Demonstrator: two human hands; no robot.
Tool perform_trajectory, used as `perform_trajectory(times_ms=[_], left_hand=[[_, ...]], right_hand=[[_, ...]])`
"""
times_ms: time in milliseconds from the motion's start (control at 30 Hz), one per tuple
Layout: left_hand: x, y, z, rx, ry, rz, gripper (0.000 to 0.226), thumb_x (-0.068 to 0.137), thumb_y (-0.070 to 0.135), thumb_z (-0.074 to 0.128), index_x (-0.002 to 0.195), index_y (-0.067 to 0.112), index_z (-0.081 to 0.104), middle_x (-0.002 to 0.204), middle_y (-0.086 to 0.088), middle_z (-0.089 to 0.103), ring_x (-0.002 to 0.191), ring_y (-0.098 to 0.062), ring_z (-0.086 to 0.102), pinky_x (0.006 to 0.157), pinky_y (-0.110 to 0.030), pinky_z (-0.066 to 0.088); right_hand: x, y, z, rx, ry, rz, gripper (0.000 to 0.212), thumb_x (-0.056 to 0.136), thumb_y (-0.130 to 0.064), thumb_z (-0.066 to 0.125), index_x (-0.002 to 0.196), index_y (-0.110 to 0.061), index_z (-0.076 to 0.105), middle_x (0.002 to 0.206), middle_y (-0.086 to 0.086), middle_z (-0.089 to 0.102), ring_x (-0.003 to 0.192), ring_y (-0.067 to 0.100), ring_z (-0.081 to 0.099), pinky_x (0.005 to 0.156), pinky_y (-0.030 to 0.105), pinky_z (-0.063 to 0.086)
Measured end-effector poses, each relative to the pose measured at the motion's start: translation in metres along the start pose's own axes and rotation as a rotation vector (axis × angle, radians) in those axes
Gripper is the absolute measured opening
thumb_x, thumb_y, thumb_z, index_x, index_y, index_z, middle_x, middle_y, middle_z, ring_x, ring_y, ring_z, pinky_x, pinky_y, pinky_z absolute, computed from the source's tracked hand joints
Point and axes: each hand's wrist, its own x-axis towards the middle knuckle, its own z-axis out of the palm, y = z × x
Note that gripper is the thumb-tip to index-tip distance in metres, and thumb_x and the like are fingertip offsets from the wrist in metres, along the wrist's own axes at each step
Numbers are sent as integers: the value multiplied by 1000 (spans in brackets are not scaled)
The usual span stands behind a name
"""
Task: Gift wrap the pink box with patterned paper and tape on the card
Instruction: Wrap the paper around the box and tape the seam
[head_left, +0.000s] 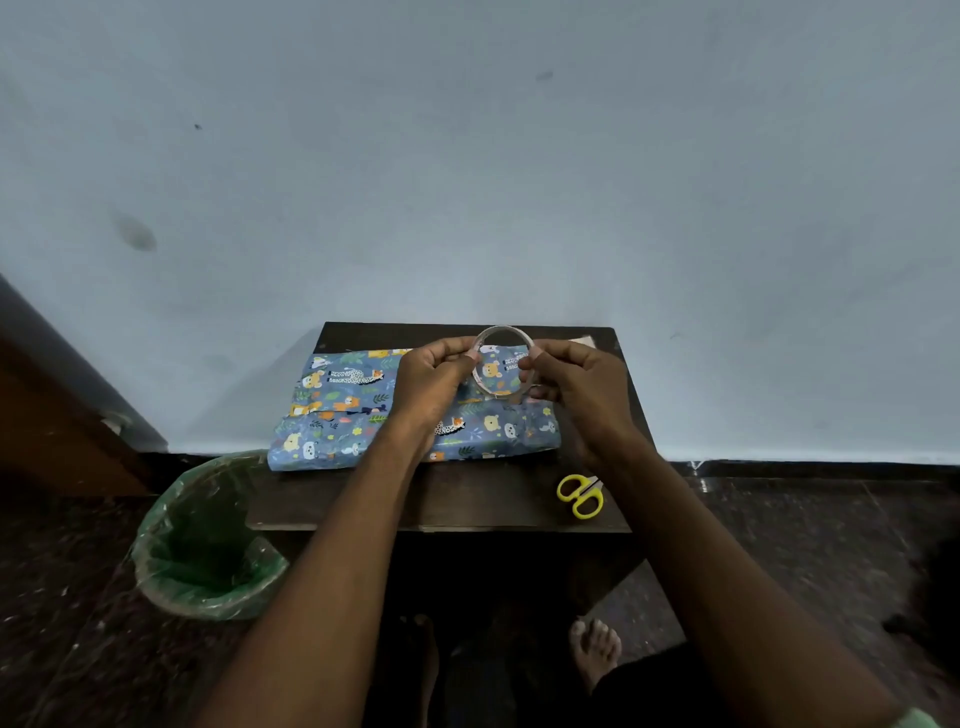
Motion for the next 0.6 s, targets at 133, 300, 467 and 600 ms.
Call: perform_trajectory(times_ms=[133, 300, 467, 600], left_hand=[[1, 1, 1, 13, -5, 3, 15, 100, 10, 71, 112, 12, 81, 92, 1, 82, 77, -3, 71, 73, -22, 57], [0, 2, 3, 90, -24, 29, 18, 100, 5, 67, 107, 15, 81, 79, 8, 79, 64, 2, 66, 66, -18, 55], [0, 1, 6, 150, -76, 14, 24, 97, 9, 65, 101, 22, 85, 95, 1, 83, 84, -12, 73, 82, -32, 57], [-4, 10, 4, -12, -112, -59, 31, 101, 25, 56, 98, 14, 85, 91, -13, 74, 81, -16, 59, 81, -29, 48]], right_hand=[[-2, 1, 1, 191, -31, 82, 7, 92, -4, 74, 98, 0, 75, 96, 24, 76, 88, 30, 73, 83, 36, 59], [2, -3, 3, 325, -77, 118, 17, 89, 6, 71, 104, -2, 73, 98, 18, 76, 86, 24, 75, 73, 26, 60], [5, -6, 8, 222, -123, 153, 11, 91, -12, 75, 101, -11, 78, 89, 9, 77, 71, 16, 67, 61, 26, 50], [10, -6, 16, 227, -224, 183, 15, 93, -16, 73, 104, -9, 79, 99, 17, 77, 84, 32, 63, 71, 34, 49]])
